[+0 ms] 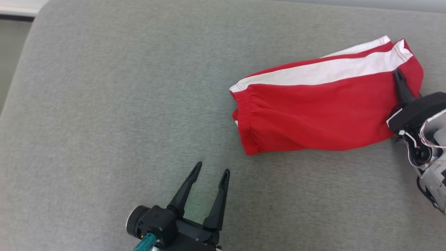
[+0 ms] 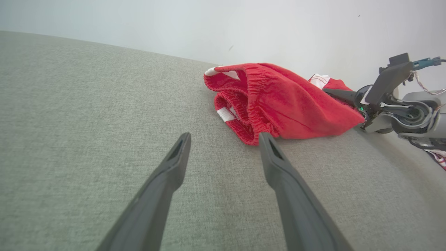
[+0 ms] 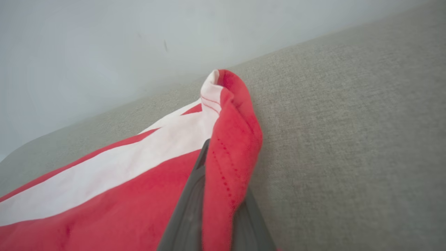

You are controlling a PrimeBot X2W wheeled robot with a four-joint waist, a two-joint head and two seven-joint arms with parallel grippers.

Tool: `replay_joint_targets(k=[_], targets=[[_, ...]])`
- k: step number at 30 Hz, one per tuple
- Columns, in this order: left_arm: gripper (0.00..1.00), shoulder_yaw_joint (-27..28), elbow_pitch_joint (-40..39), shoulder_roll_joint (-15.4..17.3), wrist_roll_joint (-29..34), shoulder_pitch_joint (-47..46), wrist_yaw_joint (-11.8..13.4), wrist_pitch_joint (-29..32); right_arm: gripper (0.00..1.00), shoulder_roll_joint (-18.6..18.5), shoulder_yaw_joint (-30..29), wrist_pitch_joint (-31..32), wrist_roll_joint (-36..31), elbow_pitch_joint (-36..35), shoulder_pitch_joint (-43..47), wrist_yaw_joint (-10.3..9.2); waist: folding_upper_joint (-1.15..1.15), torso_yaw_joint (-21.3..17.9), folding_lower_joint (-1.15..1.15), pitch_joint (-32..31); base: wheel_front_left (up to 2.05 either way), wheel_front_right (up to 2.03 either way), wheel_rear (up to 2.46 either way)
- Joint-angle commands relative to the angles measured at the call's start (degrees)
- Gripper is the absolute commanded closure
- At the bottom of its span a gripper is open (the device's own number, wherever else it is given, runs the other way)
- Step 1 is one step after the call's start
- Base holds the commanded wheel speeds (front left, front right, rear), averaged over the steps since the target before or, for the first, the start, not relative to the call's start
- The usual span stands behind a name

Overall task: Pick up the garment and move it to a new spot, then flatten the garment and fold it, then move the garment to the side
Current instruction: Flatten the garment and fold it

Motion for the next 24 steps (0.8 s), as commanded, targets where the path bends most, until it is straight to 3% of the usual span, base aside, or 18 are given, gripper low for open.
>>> replay_joint_targets(k=[1, 15, 24], targets=[[0.00, 0.2, 0.1, 0.2, 0.8, 1.0, 0.2, -0.3, 1.00, -0.6, -0.4, 0.0, -0.3, 0.0, 2.1, -0.05, 0.00, -1.6, 0.00, -1.1, 0.00, 0.00, 0.00], [0.00, 1.3, 0.5, 1.3, 0.5, 2.4, 0.0, -0.3, 1.00, -1.4, -13.8, 0.0, -8.7, -8.4, 15.2, -0.05, 0.00, -9.5, 0.00, -5.2, 0.00, 0.00, 0.00], [0.00, 0.8, 0.7, 1.5, 0.0, 2.3, 0.1, 0.5, 1.00, -0.9, -15.1, -0.1, -11.4, -8.0, 15.7, -0.05, 0.00, -11.3, 0.00, -6.2, 0.00, 0.00, 0.00]])
